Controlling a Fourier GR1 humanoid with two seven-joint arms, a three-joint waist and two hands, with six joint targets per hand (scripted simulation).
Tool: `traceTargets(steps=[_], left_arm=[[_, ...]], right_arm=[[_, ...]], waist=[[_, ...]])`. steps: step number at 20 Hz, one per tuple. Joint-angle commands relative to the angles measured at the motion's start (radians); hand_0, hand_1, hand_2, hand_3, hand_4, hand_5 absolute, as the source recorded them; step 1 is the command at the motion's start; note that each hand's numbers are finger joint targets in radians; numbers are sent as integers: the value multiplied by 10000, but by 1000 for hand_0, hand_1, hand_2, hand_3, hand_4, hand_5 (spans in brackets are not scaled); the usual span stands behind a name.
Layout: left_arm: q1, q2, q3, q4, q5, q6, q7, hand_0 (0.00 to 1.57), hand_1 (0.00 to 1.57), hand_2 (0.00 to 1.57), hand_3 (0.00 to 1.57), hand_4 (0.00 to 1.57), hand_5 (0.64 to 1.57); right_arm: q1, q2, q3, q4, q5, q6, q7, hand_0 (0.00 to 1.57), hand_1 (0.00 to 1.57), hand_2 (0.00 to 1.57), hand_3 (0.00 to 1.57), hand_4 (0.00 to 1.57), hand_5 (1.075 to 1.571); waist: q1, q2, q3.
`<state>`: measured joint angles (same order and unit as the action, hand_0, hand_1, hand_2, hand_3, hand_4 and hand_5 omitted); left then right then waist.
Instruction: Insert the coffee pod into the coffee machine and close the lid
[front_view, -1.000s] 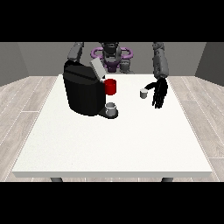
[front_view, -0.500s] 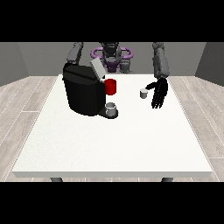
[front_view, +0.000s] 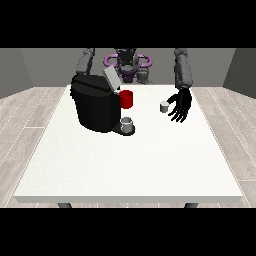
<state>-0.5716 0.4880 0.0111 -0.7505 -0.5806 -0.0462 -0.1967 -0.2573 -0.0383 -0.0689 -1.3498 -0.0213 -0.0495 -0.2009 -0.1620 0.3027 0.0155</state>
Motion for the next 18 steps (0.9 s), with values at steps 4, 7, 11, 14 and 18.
traceTargets(steps=[4,7,11,14,18], left_arm=[[162,-951,-633,202,-307,-373,-209,1262,1262,1250,1097,73,1571],[97,-1108,-972,-145,-679,-403,2,1286,1286,1280,1113,75,1571],[-16,-1238,-679,331,-771,30,-44,1212,1212,1297,1204,142,1571],[41,-1199,-564,845,-938,310,-425,1138,1138,1250,1167,424,1571],[-67,-1746,-624,297,-792,423,-969,1557,1557,1523,1427,706,1571]], right_arm=[[163,36,32,372,26,37,-88,0,0,0,0,379,1571],[-233,-199,-548,1011,-322,-11,-83,0,0,0,0,324,1571],[-132,-314,-429,1030,-331,262,-198,0,0,0,0,292,1571],[64,28,-57,649,-125,-5,-30,0,0,0,0,365,1571],[-96,-43,-536,1348,-318,-113,-540,0,0,0,0,412,1571]], waist=[[-123,-327,-154],[175,-539,-148],[95,-488,-155],[-21,-602,-159],[428,-737,-154]])
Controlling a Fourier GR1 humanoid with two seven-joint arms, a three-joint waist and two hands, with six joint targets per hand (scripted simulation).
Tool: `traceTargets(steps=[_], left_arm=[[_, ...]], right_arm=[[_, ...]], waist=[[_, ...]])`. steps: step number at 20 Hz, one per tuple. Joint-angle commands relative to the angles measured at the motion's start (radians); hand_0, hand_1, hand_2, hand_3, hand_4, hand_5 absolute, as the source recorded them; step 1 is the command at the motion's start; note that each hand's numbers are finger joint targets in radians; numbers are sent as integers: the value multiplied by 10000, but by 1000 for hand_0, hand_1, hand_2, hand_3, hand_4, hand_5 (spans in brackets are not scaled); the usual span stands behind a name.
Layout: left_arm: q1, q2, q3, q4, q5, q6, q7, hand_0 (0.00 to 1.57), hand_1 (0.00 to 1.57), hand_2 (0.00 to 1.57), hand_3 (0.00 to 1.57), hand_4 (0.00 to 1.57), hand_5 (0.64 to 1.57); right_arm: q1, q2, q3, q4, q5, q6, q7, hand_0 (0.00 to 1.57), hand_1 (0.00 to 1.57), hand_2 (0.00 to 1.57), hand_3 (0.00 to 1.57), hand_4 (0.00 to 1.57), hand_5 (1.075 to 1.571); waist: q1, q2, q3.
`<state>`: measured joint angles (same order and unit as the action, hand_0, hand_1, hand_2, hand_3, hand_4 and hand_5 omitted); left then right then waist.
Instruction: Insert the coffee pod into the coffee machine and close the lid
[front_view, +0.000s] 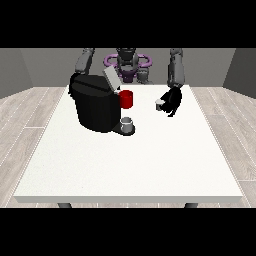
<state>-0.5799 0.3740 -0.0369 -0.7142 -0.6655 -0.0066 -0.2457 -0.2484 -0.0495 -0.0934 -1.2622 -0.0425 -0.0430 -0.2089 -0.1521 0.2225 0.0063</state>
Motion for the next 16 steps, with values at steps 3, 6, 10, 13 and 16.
traceTargets(steps=[3,6,10,13,16], left_arm=[[-51,-272,-5,304,-83,-276,-835,1302,1302,1382,1340,683,1571],[-194,-535,116,73,175,-754,-564,1400,1400,1400,1307,625,1571],[-430,-678,97,-327,262,-1304,-442,1516,1516,1465,1340,592,1571],[-796,-345,393,-144,383,-1591,-554,1404,1404,1377,1284,602,1571],[-1394,-1096,490,-602,643,-1872,689,1423,1423,1407,1332,574,1571]], right_arm=[[236,67,-173,446,-123,-172,11,0,0,0,0,406,1571],[569,21,-275,1211,-86,-35,-714,0,0,0,0,392,1571],[-74,-524,-918,1990,-466,147,-622,0,0,0,0,290,1571],[121,-197,-455,1477,-396,176,-395,0,0,0,0,284,1571],[38,-519,-717,2245,-441,409,-800,0,0,0,0,283,1571]], waist=[[259,-571,-64],[470,-879,-61],[878,-1096,-59],[430,-1271,-64],[599,-1368,-59]])
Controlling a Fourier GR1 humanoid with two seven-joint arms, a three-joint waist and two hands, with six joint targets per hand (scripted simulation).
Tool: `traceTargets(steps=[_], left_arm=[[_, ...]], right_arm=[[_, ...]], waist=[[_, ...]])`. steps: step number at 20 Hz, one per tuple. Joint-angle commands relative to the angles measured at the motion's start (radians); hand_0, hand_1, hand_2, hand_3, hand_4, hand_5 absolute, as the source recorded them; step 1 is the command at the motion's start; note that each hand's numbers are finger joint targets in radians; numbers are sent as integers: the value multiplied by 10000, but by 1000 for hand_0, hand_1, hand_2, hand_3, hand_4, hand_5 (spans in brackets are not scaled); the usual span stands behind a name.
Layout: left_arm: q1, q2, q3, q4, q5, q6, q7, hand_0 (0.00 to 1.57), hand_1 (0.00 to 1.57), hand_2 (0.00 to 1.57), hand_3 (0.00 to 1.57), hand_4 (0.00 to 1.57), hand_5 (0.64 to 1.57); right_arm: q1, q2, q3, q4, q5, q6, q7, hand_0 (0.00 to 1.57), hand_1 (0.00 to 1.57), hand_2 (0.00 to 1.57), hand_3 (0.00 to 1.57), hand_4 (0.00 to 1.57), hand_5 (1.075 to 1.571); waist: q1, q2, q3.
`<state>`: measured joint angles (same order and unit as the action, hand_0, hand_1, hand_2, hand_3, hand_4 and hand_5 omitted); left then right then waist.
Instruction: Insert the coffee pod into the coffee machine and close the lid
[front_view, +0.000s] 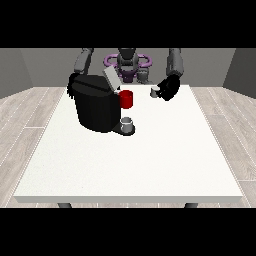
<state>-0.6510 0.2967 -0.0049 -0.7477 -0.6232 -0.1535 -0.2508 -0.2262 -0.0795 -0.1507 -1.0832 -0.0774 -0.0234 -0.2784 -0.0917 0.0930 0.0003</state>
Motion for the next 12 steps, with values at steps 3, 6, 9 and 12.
traceTargets(steps=[3,6,9,12], left_arm=[[-691,-172,244,-433,245,-717,814,1364,1364,1385,1326,563,1571],[35,-716,29,-797,-4,-127,631,1364,1364,1385,1326,563,1571],[-768,-425,492,-799,584,-1286,1314,1193,1193,1249,1297,573,1571],[-1289,-373,495,-740,364,-1191,1744,1461,1461,1471,1425,629,1571]], right_arm=[[-31,-145,148,259,184,48,-34,0,0,0,0,286,1571],[22,-146,62,531,146,-28,-225,0,0,0,0,219,1571],[203,47,410,310,340,-24,-190,0,0,0,0,273,1571],[235,455,633,-36,264,-91,-118,0,0,0,0,335,1571]], waist=[[27,-440,-1],[241,-437,-1],[32,-686,-1],[-411,-636,-2]])
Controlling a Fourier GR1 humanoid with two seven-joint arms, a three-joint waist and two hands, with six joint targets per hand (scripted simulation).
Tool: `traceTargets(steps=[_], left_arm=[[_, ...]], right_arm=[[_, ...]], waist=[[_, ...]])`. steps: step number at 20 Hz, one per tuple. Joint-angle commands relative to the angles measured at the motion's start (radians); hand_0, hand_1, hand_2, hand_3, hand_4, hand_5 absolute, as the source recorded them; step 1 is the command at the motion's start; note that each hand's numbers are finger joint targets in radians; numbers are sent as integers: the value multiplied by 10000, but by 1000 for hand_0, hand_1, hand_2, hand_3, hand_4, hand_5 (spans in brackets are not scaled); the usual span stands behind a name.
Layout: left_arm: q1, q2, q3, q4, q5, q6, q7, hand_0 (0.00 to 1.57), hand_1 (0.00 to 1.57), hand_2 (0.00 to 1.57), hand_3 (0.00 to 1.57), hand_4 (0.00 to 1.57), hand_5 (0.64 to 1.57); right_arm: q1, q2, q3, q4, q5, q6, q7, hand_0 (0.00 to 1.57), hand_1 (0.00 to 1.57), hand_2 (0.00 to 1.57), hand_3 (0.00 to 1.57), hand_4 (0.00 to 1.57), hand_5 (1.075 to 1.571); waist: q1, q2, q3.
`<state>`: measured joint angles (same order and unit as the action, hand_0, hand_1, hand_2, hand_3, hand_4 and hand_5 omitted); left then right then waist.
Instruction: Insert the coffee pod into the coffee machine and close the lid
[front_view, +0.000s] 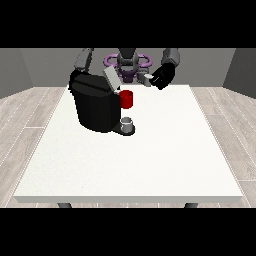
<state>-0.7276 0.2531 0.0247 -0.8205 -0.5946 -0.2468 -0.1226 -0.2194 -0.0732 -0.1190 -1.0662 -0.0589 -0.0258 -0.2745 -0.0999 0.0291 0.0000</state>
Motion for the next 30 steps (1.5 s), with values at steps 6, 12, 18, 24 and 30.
traceTargets(steps=[6,12,18,24,30], left_arm=[[-1028,-660,523,-516,746,-703,1232,1367,1367,1414,1367,654,1571],[-1790,218,1169,68,638,-137,1126,1510,1510,1474,1125,626,1571],[-2805,734,1678,532,607,486,1298,1454,1454,1467,1359,653,1571],[-3721,1286,2265,850,1145,98,1475,1459,1459,1456,1381,604,1571],[-3977,1038,2358,1144,1280,353,1704,1458,1458,1476,1374,596,1571]], right_arm=[[208,-138,14,189,124,56,-543,0,0,0,0,232,1571],[-167,-329,204,-754,-205,719,-32,0,0,0,0,192,1571],[-775,-368,91,-974,-310,769,-475,0,0,0,0,257,1571],[-893,-675,282,-896,-330,1481,-463,0,0,0,0,0,1571],[-1067,-362,579,-686,-225,1641,-686,0,0,0,0,183,1571]], waist=[[-58,-129,3],[-1002,667,-2],[-1596,2043,1],[-1625,2410,3],[-1654,2617,2]])
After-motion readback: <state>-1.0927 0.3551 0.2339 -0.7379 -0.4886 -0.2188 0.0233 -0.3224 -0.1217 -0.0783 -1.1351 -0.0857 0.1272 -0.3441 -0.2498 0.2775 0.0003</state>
